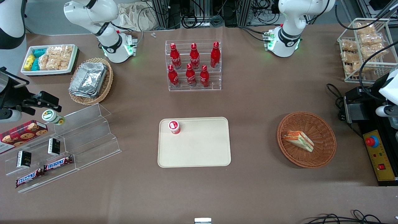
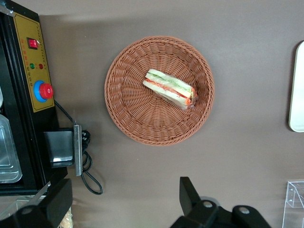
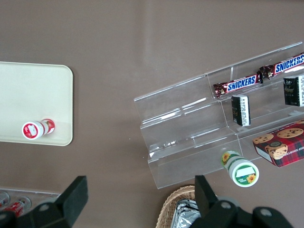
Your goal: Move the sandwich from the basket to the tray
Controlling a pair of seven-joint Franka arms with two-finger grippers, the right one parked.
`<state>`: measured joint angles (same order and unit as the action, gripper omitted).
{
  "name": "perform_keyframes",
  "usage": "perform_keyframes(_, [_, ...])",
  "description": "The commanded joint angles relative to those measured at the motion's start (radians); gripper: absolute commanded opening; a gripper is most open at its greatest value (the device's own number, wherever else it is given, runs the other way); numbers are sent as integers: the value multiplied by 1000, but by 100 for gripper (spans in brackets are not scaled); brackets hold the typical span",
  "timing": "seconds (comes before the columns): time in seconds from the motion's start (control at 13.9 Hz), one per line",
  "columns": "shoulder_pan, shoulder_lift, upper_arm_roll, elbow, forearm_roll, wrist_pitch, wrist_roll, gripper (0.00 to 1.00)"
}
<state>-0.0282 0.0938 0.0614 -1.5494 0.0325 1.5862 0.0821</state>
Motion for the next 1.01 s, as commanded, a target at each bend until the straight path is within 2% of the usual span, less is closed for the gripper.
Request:
perform_keyframes(0.0, [-18, 11, 15, 29, -5, -26, 8, 100])
perform_keyframes(0.5, [-27, 52, 9, -7, -6, 4, -5, 100])
perform_keyframes(0.79, [-35, 63, -9, -170, -6, 185, -94, 100])
perform_keyframes(0.94, [-33, 102, -9, -195, -8, 221, -160, 100])
